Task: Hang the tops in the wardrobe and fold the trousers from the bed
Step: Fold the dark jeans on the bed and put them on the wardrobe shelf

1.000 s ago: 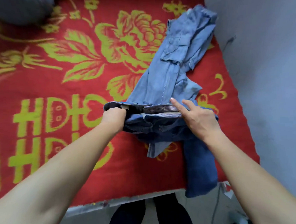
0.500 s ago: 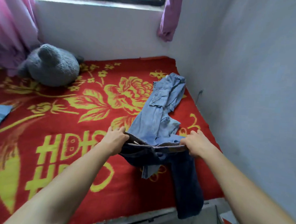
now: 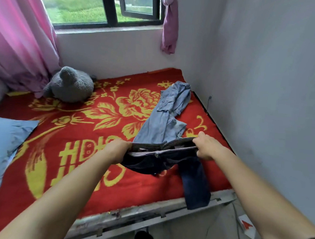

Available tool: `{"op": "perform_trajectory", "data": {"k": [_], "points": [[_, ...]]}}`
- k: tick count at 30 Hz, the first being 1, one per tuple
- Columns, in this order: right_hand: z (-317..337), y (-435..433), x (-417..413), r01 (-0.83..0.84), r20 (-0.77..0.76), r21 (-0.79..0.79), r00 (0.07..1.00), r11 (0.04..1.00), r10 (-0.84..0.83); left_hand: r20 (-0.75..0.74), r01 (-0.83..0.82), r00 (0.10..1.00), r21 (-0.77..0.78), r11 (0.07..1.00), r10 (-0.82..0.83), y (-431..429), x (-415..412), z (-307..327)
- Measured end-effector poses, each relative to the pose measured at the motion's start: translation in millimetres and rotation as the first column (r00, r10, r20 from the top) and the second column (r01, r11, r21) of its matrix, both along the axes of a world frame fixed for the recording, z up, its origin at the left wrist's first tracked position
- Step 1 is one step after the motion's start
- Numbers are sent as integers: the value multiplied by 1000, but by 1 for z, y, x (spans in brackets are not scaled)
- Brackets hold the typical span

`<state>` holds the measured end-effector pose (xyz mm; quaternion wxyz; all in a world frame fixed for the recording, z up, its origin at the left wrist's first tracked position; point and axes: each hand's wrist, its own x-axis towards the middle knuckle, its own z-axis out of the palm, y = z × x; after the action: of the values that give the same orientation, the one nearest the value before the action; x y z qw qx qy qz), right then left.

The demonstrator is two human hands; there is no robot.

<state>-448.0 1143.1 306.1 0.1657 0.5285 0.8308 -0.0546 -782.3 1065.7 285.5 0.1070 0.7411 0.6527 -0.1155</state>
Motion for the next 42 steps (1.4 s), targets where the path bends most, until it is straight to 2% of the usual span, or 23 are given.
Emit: {"op": "perform_trajectory", "data": {"k": [4,7,10,13,16,18,22,24,27,30,33,36,38,42], "points": [[16,-18,5,-7,-170,108,985,994,26,68,-59,996,157,986,49,-31,-11,26],[41,-25,8,-45,-324,188,940,981,105,190,-156,976,274,949,106,-45,-21,50],[72,-29,7,-40,-389,281,908,959,152,299,-254,943,362,897,147,-51,-27,81],[102,-36,-5,34,-502,398,845,917,186,352,-350,916,465,813,193,-53,-31,115],[134,-39,-29,156,-589,406,798,901,127,365,-419,897,533,735,247,-54,-43,155],[155,-42,-51,122,-553,434,818,893,157,321,-397,915,618,679,243,-58,-59,182],[202,-54,-107,-87,-305,528,909,845,284,143,-250,964,779,575,226,-73,-105,231],[222,-62,-136,-96,-269,556,919,825,288,125,-225,967,824,520,222,-84,-133,247],[236,-72,-171,-33,-253,668,929,743,269,100,-205,966,857,472,238,-100,-168,256],[229,-79,-196,-19,-240,716,932,697,271,77,-196,964,855,480,256,-113,-194,252],[215,-82,-217,-22,-264,648,931,761,252,1,-150,963,833,533,269,-118,-215,239],[198,-81,-230,-16,-271,576,940,817,210,-125,-96,948,766,635,293,-112,-230,220],[191,-75,-235,-13,-266,543,946,840,187,-125,-129,943,717,685,309,-103,-238,212],[185,-43,-248,-35,-231,569,952,821,200,-92,-231,929,616,754,360,-71,-249,202]]}}
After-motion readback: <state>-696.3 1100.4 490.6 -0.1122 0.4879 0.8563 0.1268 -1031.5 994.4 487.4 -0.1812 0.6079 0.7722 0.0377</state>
